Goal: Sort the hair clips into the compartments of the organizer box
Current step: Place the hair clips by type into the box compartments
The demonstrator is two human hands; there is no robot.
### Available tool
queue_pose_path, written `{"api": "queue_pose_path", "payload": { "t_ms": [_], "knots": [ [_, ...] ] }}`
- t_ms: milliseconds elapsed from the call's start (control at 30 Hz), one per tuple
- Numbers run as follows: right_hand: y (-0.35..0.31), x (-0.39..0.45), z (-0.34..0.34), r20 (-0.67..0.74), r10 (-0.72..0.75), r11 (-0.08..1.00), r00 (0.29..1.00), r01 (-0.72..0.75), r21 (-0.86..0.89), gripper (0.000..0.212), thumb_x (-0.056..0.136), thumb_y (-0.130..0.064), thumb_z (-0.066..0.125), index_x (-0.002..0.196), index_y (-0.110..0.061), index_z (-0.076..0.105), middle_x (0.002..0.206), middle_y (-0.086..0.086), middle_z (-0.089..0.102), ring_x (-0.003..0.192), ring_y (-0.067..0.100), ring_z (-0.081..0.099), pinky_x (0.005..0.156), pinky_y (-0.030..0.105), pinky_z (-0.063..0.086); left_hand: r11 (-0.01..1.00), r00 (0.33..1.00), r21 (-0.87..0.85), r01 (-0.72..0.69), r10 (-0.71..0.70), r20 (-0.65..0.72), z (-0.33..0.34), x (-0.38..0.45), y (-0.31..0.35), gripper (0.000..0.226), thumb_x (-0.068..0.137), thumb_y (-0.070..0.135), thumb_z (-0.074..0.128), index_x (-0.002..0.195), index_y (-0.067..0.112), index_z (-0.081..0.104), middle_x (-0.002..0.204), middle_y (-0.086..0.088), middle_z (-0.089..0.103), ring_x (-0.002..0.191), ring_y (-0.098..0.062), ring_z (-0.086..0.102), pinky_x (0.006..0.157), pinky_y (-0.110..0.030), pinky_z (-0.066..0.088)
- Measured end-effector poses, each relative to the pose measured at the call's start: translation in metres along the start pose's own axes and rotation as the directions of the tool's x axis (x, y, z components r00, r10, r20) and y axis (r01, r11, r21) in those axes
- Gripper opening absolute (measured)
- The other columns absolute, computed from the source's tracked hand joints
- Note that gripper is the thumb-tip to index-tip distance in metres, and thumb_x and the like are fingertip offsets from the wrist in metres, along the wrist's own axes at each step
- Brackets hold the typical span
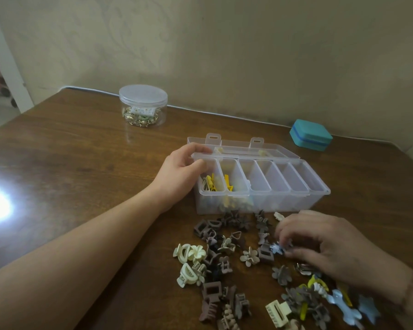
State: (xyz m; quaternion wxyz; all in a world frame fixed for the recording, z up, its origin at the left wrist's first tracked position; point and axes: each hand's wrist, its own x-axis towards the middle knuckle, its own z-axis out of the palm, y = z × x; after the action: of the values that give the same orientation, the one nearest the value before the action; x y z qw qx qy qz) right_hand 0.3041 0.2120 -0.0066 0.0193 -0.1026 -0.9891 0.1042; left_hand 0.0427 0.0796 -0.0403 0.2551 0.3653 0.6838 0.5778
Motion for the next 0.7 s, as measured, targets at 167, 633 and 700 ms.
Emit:
{"api": "queue_pose_path", "payload": {
  "t_ms": [167, 633, 700],
  "knots": [
    [-0.008, 0.004, -0.022, -0.074, 0.038, 0.956, 0.997, -0.015, 0.293, 0.034, 0.068, -0.072, 0.058, 0.094, -0.051, 0.061, 0.1, -0.014, 0.065, 0.086, 0.011, 0.064, 0.069, 0.03, 0.058, 1.0, 1.0, -0.007, 0.001, -0.001, -0.007, 0.0, 0.002, -0.001, 0.057, 0.056, 0.049, 0.058, 0.109, 0.033, 0.067, 0.096, -0.005, 0.075, 0.095, -0.021, 0.072, 0.095, -0.054, 0.055],
    [-0.027, 0.063, -0.021, -0.494, 0.236, 0.968, 0.837, -0.159, 0.194, 0.019, 0.083, -0.046, 0.057, 0.075, -0.028, 0.061, 0.066, -0.011, 0.053, 0.061, 0.007, 0.05, 0.049, 0.029, 0.042, 1.0, 1.0, 0.005, -0.003, 0.003, -0.016, -0.001, 0.002, -0.004, 0.042, 0.072, 0.03, 0.057, 0.112, 0.028, 0.068, 0.095, -0.004, 0.076, 0.091, -0.015, 0.073, 0.095, -0.051, 0.056],
    [-0.026, 0.043, -0.029, -0.478, 0.193, 0.977, 0.857, -0.123, 0.174, 0.013, 0.081, -0.04, 0.06, 0.08, -0.027, 0.063, 0.07, -0.012, 0.056, 0.064, 0.01, 0.052, 0.05, 0.023, 0.043, 1.0, 1.0, -0.002, -0.002, 0.002, -0.009, -0.001, 0.002, -0.003, 0.043, 0.071, 0.031, 0.058, 0.112, 0.028, 0.068, 0.096, -0.005, 0.076, 0.092, -0.016, 0.073, 0.095, -0.052, 0.056]
  ]
}}
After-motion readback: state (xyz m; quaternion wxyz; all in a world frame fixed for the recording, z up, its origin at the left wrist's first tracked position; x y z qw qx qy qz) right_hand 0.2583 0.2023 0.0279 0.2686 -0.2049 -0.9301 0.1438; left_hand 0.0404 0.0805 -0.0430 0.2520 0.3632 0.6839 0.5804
